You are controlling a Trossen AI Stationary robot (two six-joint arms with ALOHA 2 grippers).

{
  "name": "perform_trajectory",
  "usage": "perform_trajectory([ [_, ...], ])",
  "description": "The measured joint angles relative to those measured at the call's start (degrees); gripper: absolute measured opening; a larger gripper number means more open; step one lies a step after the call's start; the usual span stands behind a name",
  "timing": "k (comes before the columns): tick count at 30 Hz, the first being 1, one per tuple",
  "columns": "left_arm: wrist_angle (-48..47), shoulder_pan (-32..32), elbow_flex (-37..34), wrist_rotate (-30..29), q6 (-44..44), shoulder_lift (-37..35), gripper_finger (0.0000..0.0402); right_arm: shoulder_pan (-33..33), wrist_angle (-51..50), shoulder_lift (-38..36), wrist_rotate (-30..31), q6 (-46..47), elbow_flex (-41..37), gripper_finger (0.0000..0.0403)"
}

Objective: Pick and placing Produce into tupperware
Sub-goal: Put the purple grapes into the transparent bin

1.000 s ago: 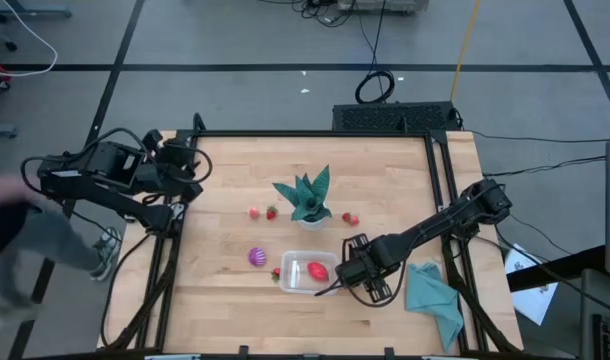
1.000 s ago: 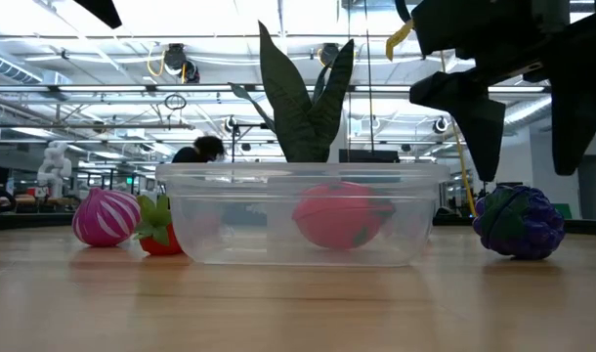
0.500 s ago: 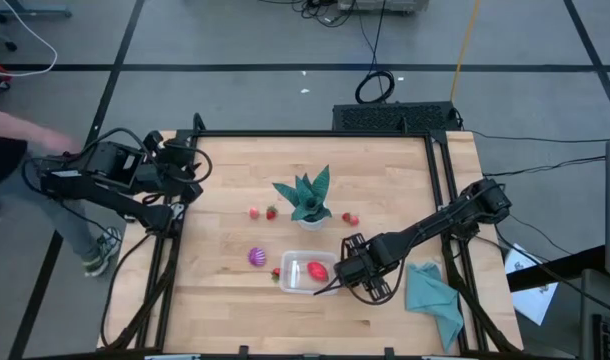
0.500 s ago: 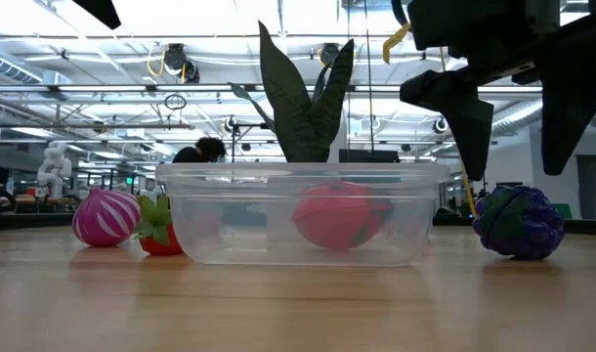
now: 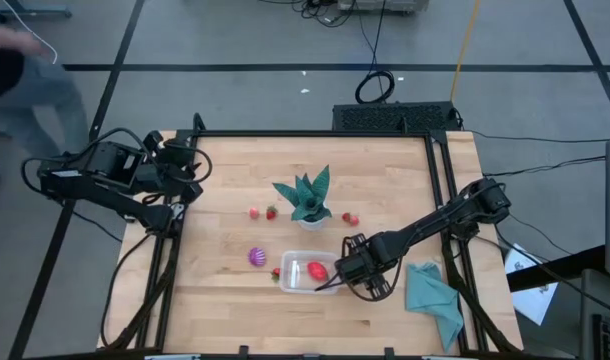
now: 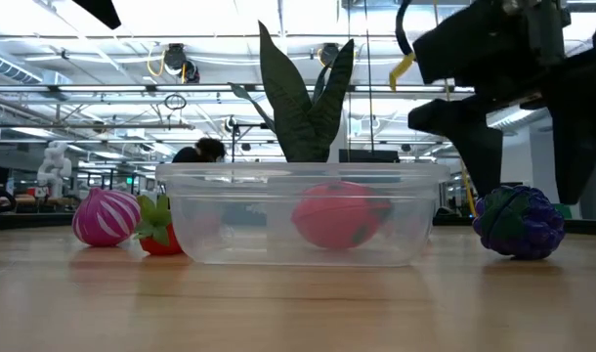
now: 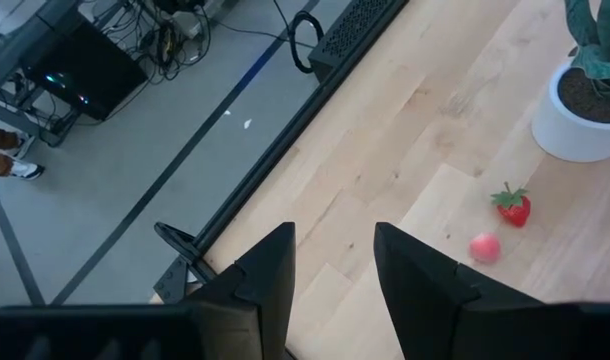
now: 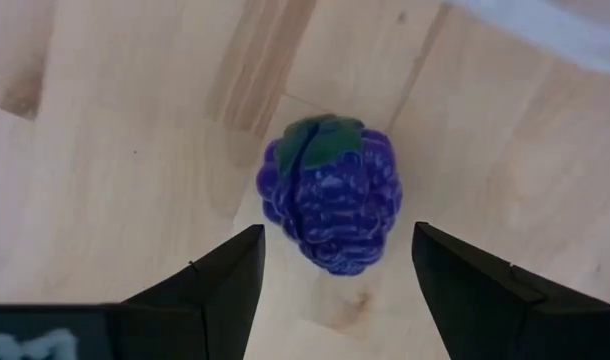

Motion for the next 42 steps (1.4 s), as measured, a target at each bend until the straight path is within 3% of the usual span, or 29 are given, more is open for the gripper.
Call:
perform_trajectory([
  [42, -0.02, 0.00, 0.00, -0.26, -0.02, 0.00, 0.0145, -0.04, 9.71, -0.02, -1.32, 0.02, -4.94, 0.0242],
])
